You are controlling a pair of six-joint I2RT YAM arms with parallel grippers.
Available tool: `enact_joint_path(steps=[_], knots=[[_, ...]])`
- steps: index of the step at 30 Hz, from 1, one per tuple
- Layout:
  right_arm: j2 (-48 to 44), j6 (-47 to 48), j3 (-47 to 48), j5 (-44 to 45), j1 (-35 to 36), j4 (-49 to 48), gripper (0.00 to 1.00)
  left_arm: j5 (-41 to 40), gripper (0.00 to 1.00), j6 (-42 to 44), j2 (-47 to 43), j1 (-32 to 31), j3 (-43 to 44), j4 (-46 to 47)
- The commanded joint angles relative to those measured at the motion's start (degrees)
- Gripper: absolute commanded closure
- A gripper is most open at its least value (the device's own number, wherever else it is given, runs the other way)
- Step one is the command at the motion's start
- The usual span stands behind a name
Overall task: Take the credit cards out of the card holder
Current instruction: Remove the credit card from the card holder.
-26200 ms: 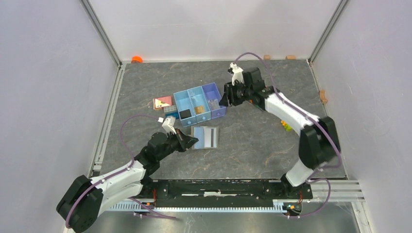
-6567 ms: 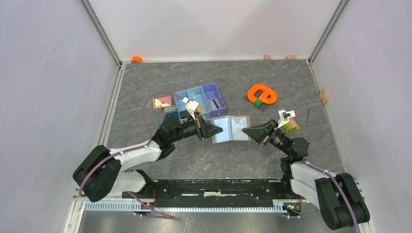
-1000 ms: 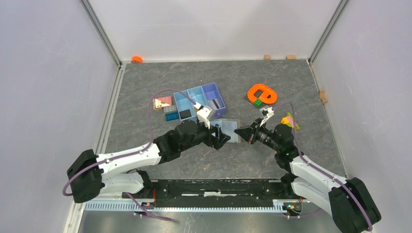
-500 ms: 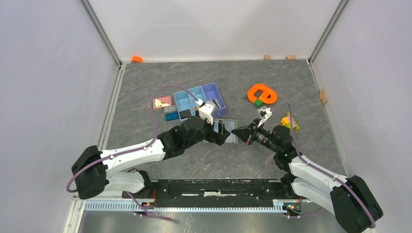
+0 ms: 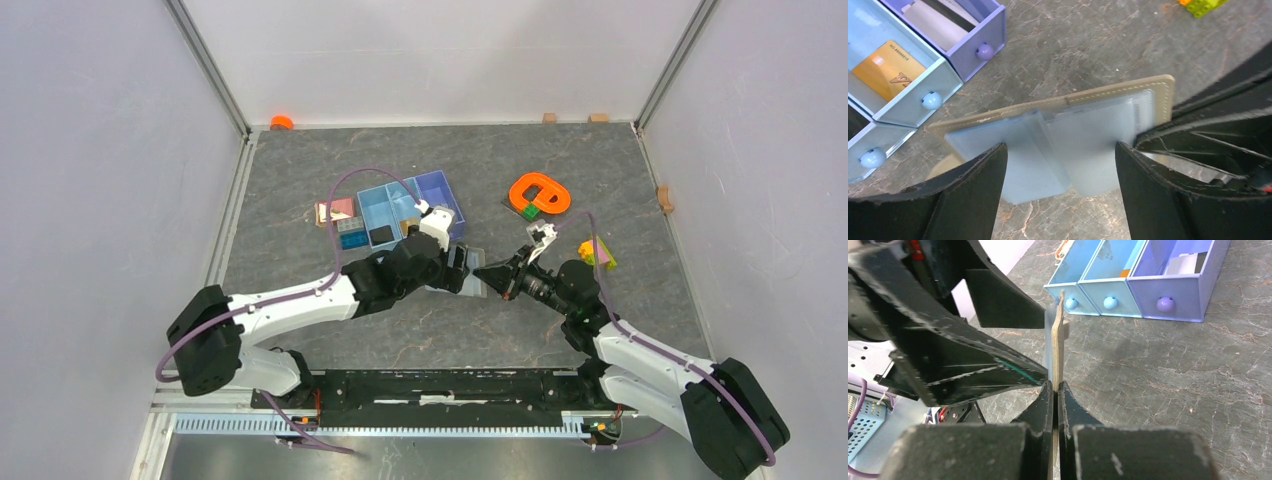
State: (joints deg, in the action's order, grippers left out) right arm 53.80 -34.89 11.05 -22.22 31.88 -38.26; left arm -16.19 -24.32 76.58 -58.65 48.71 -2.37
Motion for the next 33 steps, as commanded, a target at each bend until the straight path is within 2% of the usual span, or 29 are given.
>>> enact_joint_path(steps=[1,7,16,22,23,26,28,33], knots=[[-0.7,-1.39,-0.08,-2.85,0.38,-6.97,1.0,-6.16,0.15,1.21,3.28,-0.22,4.34,-4.99],[-1.58,-0.88,-0.06,-1.97,0.38,-5.66,1.0,-9.01,0.21,-0.92,5.0,2.24,5.95,-8.98],[-8.62,3.98,0.45,13.47,0.25,7.39,1.0,-8.93,0.23,-4.1,-3.79,5.98,0.08,-6.16],[-7.97,3.96,1.08,14.89,-0.15,9.57,1.0,-8.94,0.19,-5.61,-12.11,7.65,-5.43,-2.36],[-7.93,3.98,1.03,14.69,-0.17,9.46,1.0,-8.19,0.16,-5.6,-12.77,7.68,-6.12,-1.67],[-7.97,3.88,1.08,14.13,-0.24,9.02,1.0,1.25,0.0,-3.62,-14.64,7.59,-9.83,6.92],[-7.95,3.8,1.03,13.18,-0.19,8.44,1.0,6.38,0.0,-2.23,-14.93,7.14,-11.81,12.46],[-6.71,2.72,0.58,8.17,-0.24,4.41,1.0,3.91,0.0,2.76,-10.44,2.4,-8.37,11.77]])
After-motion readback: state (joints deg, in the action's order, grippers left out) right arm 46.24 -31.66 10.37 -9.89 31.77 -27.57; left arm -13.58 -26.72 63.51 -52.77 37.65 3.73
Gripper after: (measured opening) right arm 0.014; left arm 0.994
